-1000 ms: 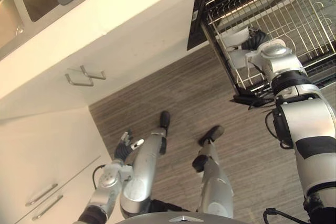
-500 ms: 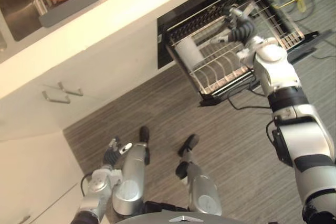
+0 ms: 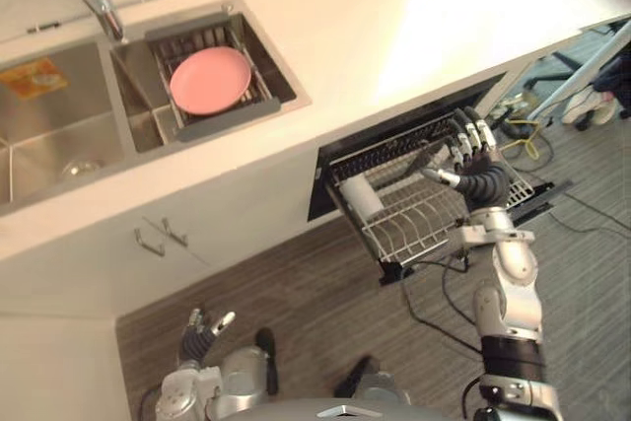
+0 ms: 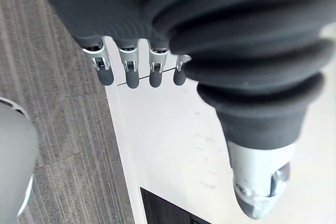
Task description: Walk over to the sink, pick up the cup, carry it to the dishwasher, place the cup inside the dishwasher, then close the dishwasher door
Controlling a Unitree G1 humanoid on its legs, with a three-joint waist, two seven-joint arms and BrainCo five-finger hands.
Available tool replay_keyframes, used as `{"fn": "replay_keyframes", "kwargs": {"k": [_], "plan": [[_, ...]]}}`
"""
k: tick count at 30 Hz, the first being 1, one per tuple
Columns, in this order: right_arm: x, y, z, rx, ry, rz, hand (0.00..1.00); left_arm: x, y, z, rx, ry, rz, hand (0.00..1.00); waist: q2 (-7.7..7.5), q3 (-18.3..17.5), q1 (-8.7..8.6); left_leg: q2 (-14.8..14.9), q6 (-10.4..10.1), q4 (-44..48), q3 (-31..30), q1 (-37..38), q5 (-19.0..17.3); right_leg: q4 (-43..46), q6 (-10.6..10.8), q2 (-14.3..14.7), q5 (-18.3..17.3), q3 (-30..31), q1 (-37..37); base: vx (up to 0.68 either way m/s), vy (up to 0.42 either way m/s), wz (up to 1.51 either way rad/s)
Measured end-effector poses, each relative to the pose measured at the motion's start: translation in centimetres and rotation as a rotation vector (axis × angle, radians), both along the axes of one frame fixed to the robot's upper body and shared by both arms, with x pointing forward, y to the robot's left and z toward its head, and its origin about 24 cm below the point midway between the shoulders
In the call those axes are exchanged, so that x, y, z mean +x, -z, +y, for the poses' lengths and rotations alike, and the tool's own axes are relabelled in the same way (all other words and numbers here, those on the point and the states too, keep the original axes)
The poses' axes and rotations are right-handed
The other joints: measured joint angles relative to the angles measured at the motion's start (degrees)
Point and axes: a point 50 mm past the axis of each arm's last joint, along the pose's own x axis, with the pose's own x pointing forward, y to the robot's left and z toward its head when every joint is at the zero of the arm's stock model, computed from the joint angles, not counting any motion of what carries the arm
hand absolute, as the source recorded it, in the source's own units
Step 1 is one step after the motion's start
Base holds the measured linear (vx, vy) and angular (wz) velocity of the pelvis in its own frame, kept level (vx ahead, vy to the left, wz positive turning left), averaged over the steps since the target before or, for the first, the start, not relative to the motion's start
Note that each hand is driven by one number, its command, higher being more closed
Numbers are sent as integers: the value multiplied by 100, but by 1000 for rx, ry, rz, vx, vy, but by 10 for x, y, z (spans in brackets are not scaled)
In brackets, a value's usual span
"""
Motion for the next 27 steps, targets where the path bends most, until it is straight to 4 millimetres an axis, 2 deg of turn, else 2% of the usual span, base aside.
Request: {"fn": "replay_keyframes", "kwargs": {"k": [1,2,3,4,6,7,8,9,10,11,12,13,14,15,18,23,26,27], "plan": [[-7,2,3,13,2,-10,0,-1,1,2,10,8,7,0,-40,-8,-66,-13,6,7,-44,85,-52,971,-753,-244,-46,294,-382,75,136,22],[-14,5,3,29,14,-13,0,-1,1,5,42,34,21,0,-92,-4,-174,-52,31,12,-244,180,-69,1850,-975,-255,315,1245,-830,86,111,44],[-18,7,1,42,28,-6,0,0,1,4,53,50,25,0,-110,-14,-251,-41,64,10,-405,217,-50,2096,-850,-122,220,1732,-1007,187,-13,134],[-35,11,-5,74,89,5,0,-3,7,8,91,85,76,0,-142,-105,-497,26,11,-91,-959,278,2,1806,-382,588,-643,2654,-1024,192,-94,138],[-47,7,-11,72,124,-20,0,-2,9,11,113,98,95,0,-315,-225,-515,-71,-30,-281,-1238,361,71,1153,-380,924,-935,2993,-1023,182,-132,110],[-49,5,-13,72,131,-32,0,-2,10,12,122,108,103,0,-354,-250,-509,-103,-52,-340,-1322,415,85,952,-374,1027,-960,3074,-1054,197,-183,80],[-52,1,-18,73,143,-56,0,-1,11,11,141,133,119,0,-337,-257,-542,-92,-127,-371,-1494,498,103,681,-373,1268,-953,3276,-1155,234,-238,95],[-55,-1,-21,86,147,-74,0,-4,13,12,157,147,132,0,-368,-290,-641,-132,-265,-322,-1694,450,91,297,-390,1403,-685,3490,-1166,164,-207,102],[-56,-1,-22,93,151,-76,0,-5,13,15,166,146,137,0,-466,-350,-678,-217,-317,-304,-1802,437,46,50,-404,1380,-340,3601,-1166,156,-257,100],[-56,0,-27,104,159,-72,0,-5,15,16,176,132,156,0,-456,-398,-669,-243,-409,-306,-1947,500,-37,9,-215,1335,-352,3564,-1101,167,-252,66],[-57,-2,-29,99,163,-73,0,-8,18,9,169,123,176,0,-204,-489,-635,-44,-496,-328,-1953,470,-74,-264,-279,1496,-332,3412,-975,196,-244,43],[-56,-2,-29,104,157,-75,0,-10,19,5,165,115,182,0,-110,-517,-621,47,-517,-354,-1930,475,-84,-410,-312,1578,-308,3375,-900,216,-165,20],[-56,-1,-27,115,147,-68,0,-14,21,1,158,98,197,0,68,-603,-603,202,-556,-468,-1837,542,-61,-671,-375,1702,-242,3268,-742,222,-120,18],[-55,1,-27,138,139,-61,0,-17,22,-2,158,88,207,0,153,-655,-613,323,-613,-610,-1711,654,-25,-834,-421,1818,-183,3213,-576,220,-100,20],[-54,1,-24,152,130,-67,0,-17,22,-3,164,75,205,0,163,-700,-583,426,-676,-632,-1579,702,17,-993,-464,1904,-162,3118,-454,142,-52,9],[-51,6,-15,173,84,-28,0,-21,24,4,189,14,225,0,57,-762,-539,408,-666,-694,-1522,717,14,-1273,-413,1875,-39,3135,-330,19,42,2],[-49,11,-5,207,50,-16,0,-21,22,8,197,-64,212,0,-16,-715,-468,316,-502,157,-1267,424,-212,-1394,-373,1767,-100,3081,-105,-51,64,16],[-49,12,-3,212,42,-12,0,-20,21,10,206,-84,199,0,-33,-689,-470,296,-437,667,-1000,198,-252,-1439,-372,1698,-100,2989,-1,-62,42,62]]}}
